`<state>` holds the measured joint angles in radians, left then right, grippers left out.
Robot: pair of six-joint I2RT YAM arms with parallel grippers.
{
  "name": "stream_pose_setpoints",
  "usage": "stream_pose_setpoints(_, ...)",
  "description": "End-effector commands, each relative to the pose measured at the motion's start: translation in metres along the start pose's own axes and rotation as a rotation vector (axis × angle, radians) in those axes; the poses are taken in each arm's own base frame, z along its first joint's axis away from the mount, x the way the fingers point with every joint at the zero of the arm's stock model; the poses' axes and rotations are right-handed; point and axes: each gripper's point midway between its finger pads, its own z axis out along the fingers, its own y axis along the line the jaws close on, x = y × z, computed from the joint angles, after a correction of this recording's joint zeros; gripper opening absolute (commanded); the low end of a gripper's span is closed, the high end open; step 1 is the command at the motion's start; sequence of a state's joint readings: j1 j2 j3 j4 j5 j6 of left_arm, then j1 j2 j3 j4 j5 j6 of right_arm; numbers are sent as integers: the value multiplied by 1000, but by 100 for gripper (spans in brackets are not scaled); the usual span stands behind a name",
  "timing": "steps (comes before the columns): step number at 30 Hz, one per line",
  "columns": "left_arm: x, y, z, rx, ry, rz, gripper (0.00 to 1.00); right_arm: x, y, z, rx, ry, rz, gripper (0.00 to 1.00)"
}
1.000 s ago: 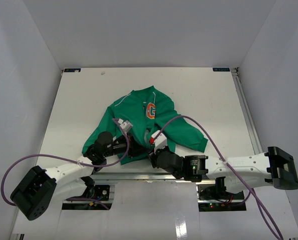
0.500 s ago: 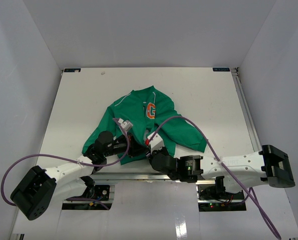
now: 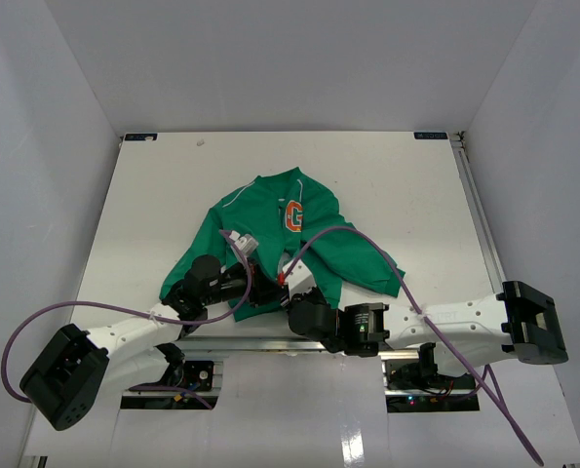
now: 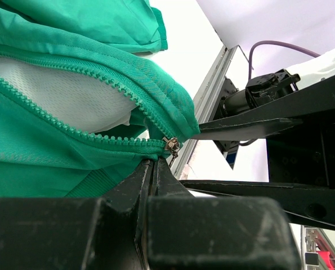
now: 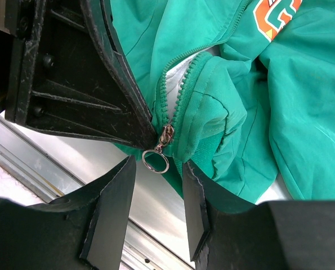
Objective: Zip up the jacket
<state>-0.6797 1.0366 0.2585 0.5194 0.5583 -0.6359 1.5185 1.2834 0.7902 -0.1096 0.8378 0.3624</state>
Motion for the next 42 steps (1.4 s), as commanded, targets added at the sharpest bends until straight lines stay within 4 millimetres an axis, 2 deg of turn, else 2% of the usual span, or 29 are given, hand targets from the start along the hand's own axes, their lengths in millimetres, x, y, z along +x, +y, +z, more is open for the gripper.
stream_pose_setpoints(1, -20, -16, 1, 42, -41, 36, 0, -22, -1, -11, 3, -70, 64, 45)
stream_pose_setpoints(3, -21, -16, 1, 38, -44, 32, 0, -25, 1, -17, -21, -81, 37, 47)
stream_pose_setpoints(10, -23, -20, -1, 44, -45, 16, 0, -22, 8, -30, -47, -64, -236, 52)
stream_pose_setpoints(14, -24, -25, -2, 61, -42, 10, 0, -18, 4, -33, 2, -32, -360, 53)
stream_pose_setpoints(18, -23, -27, -1, 71, -33, 5, 0, -18, 10, -30, 50, -14, -463, 52)
stream_pose_setpoints(25, -23, -31, -3, 92, -35, -1, 0, -29, 27, -21, 68, -18, -454, 52)
stream_pose_setpoints(31, -23, -33, -5, 96, -37, -3, 0, -34, 27, -16, 89, -17, -412, 51)
stream_pose_setpoints(42, -23, -35, -5, 106, -36, -4, 0, -28, 19, -14, 163, 38, -419, 47)
